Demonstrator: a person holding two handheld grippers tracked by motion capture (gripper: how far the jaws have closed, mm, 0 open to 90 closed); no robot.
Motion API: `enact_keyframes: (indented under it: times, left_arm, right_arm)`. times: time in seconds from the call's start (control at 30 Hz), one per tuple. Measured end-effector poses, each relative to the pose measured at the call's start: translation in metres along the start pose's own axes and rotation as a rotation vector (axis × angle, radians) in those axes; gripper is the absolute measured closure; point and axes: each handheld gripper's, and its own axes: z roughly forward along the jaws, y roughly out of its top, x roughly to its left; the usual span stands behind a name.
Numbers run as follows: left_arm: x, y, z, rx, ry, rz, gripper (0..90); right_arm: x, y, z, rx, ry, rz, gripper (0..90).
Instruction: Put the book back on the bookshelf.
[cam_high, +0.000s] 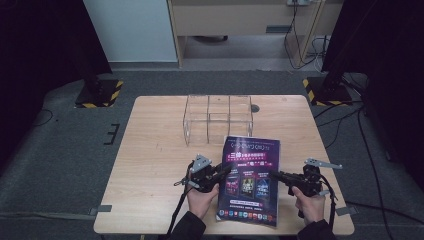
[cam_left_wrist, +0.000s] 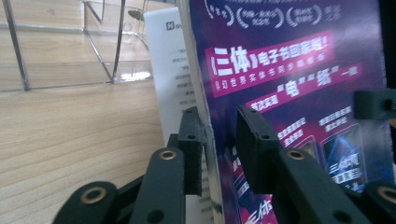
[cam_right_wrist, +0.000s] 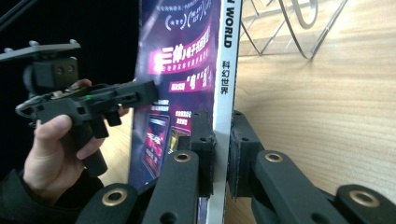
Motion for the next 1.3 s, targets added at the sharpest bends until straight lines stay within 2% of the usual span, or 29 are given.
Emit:
enact_keyframes:
  times: [0.1,0.17,0.3,0.5,0.57,0.67,0.83,0.9,0.93,1.0,1.07,1.1,1.3]
  left_arm:
    - [0.002,0.0,0.0,0.005,0.019,0.008,62.5]
    - [0.004,0.0,0.0,0.015,0.034,0.014,61.8]
    - [0.009,0.002,-0.004,0.023,0.048,0.009,53.6]
    - [0.018,0.008,-0.014,0.024,0.086,0.028,47.8]
    - [0.024,0.009,-0.021,0.033,0.113,0.043,45.1]
    - [0.028,0.009,-0.027,0.036,0.129,0.048,43.6]
    - [0.039,0.005,-0.044,0.045,0.179,0.063,38.7]
    - [0.045,0.001,-0.052,0.052,0.202,0.067,36.3]
    - [0.051,-0.002,-0.058,0.054,0.225,0.058,35.3]
    - [0.055,-0.004,-0.062,0.055,0.235,0.052,33.7]
    - [0.065,-0.011,-0.072,0.07,0.275,0.047,31.8]
    - [0.065,-0.011,-0.072,0.07,0.275,0.047,31.2]
    - [0.084,-0.021,-0.088,0.104,0.357,0.038,28.6]
  right_arm:
    - [0.003,0.003,-0.003,-0.009,0.006,-0.009,83.3]
    - [0.004,0.003,-0.003,-0.011,0.007,-0.014,83.3]
    - [0.01,0.009,-0.008,-0.023,0.006,-0.019,83.3]
    - [0.012,0.018,-0.015,-0.065,-0.004,-0.027,83.3]
    - [0.017,0.024,-0.018,-0.081,-0.015,-0.039,83.3]
    - [0.019,0.028,-0.02,-0.095,-0.023,-0.044,83.3]
    - [0.024,0.037,-0.026,-0.132,-0.023,-0.051,83.3]
    - [0.029,0.043,-0.03,-0.154,-0.034,-0.068,83.3]
    - [0.03,0.044,-0.031,-0.16,-0.036,-0.072,83.3]
    - [0.031,0.046,-0.032,-0.167,-0.037,-0.074,83.3]
    - [0.035,0.053,-0.035,-0.186,-0.049,-0.087,83.3]
    - [0.036,0.054,-0.035,-0.19,-0.052,-0.093,83.3]
    - [0.042,0.064,-0.036,-0.215,-0.072,-0.115,83.3]
